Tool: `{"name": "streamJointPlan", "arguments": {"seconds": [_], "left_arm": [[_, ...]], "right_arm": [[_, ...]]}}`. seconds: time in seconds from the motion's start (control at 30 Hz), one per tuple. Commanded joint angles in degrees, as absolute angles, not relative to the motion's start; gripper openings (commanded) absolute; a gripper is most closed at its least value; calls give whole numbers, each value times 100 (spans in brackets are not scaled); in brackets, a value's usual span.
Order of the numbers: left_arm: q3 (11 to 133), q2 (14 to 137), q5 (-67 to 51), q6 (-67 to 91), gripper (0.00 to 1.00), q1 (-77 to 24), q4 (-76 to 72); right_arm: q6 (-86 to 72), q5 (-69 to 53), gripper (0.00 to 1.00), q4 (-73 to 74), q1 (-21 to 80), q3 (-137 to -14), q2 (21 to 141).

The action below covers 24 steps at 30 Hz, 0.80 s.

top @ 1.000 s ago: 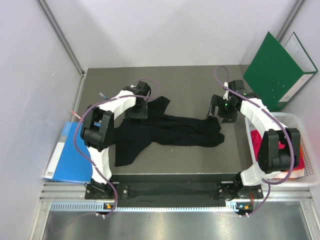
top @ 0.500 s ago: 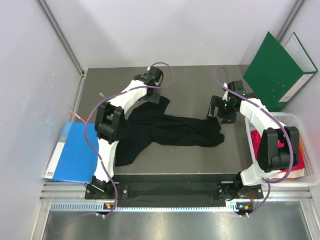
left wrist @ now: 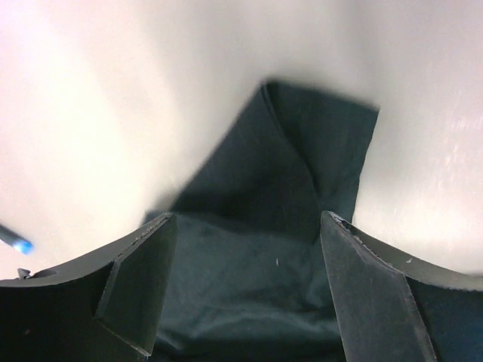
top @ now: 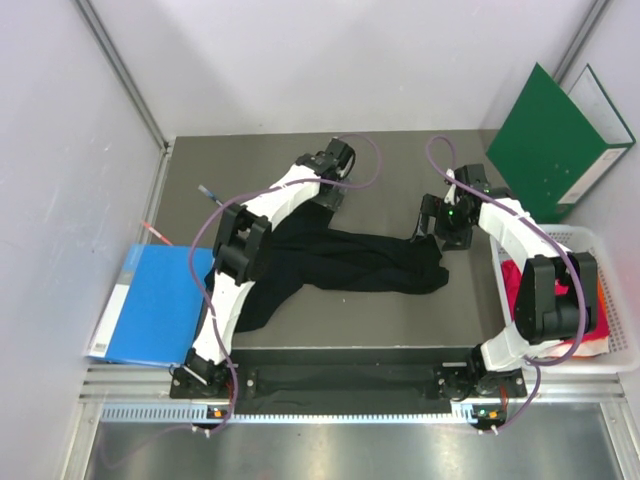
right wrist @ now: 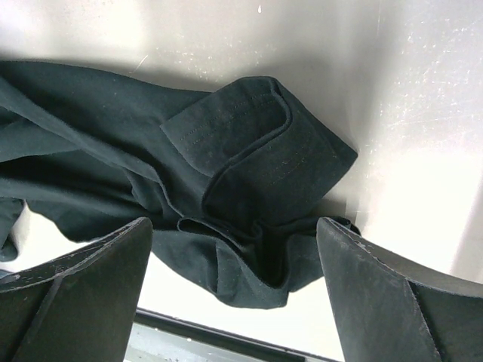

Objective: Fold and stack the t-shirts
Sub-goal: Flatten out the tshirt

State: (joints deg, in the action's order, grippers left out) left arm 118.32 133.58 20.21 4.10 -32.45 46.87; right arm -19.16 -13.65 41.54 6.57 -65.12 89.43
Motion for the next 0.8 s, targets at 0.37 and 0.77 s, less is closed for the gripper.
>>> {"name": "streamJointPlan", "arguments": {"seconds": [0.37,0.77], "left_arm": [[12393,13914,2021,132,78,-3392,4579],[11751,13606,2434,237,0,-3410,4500]], "right_arm": [[-1846,-1380,90,4034,580,-6557,9026],[-1855,-1441,89,3973,580,-6653,9211]]}}
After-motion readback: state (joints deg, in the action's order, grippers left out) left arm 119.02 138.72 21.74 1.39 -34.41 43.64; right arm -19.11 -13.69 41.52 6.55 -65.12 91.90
